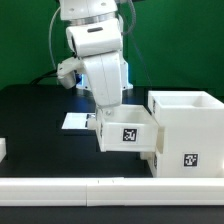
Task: Assemble drawer
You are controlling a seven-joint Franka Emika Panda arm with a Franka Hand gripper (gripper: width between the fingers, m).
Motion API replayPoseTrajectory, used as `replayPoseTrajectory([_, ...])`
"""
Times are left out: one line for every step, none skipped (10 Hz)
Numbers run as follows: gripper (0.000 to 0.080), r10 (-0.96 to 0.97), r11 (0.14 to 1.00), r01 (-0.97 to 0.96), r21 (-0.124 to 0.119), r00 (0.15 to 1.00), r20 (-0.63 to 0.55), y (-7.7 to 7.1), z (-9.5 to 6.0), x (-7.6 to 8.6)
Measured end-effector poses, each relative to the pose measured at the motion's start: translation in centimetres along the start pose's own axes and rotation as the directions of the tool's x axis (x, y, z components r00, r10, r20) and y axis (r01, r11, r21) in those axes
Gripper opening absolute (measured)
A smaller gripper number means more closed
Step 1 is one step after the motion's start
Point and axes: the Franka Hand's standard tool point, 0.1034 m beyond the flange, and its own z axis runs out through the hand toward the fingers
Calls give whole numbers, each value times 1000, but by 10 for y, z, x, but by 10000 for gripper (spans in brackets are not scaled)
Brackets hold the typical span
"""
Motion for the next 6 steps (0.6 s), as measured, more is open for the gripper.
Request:
replayPoseTrajectory([38,0,1000,0,0,1000,0,0,0,0])
replayPoseTrajectory([38,0,1000,0,1,1000,0,0,0,0])
replayPoseTrajectory([38,6,1000,-6,2,1000,4,0,1,1])
replayPoseTrajectory([38,9,1000,-9,3,1000,9,0,2,4])
replayPoseTrajectory([38,12,1000,-12,4,1000,8,-1,2,2])
replayPoseTrajectory([38,12,1000,-12,5,1000,8,-1,2,2])
